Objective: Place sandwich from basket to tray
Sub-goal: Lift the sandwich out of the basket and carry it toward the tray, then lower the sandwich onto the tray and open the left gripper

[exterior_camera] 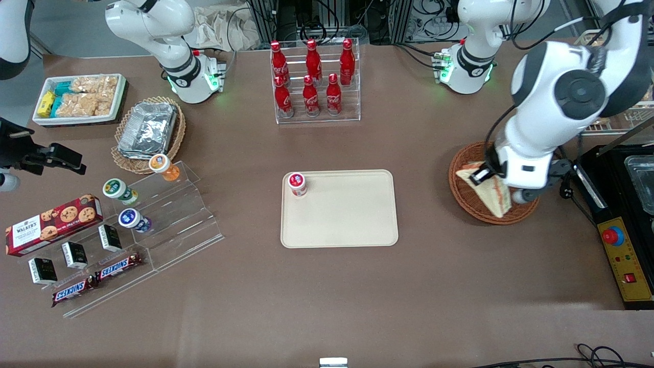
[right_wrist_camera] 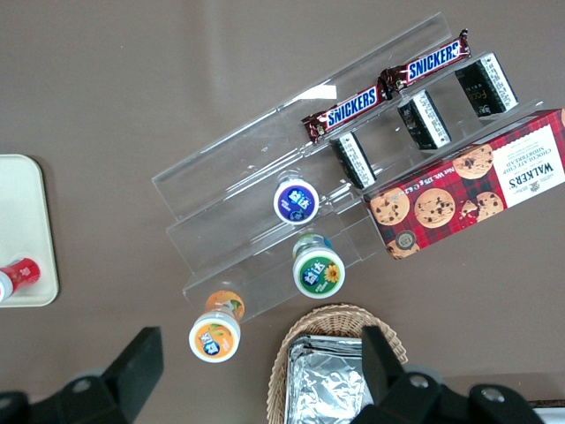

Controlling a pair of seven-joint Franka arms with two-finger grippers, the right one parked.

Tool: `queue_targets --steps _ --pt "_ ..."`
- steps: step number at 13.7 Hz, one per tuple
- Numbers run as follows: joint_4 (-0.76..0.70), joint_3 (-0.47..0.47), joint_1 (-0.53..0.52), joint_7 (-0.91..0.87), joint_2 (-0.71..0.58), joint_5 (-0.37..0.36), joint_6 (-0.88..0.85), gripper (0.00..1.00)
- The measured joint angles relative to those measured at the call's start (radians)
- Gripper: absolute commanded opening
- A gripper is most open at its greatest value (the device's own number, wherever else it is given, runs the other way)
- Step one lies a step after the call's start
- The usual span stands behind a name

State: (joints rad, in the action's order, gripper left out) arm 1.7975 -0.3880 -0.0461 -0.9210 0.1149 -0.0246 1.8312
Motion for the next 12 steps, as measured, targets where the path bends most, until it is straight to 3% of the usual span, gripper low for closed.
queue_targets --steps 3,6,12 --pt "-0.040 -0.099 0.009 0.004 0.089 0.000 0.021 0.36" --pt "-0.046 -0.127 0.072 0.006 0.166 -0.006 0.087 0.35" --pt "-0.017 -0.130 0.179 0.007 0.324 -0.167 0.212 0.35"
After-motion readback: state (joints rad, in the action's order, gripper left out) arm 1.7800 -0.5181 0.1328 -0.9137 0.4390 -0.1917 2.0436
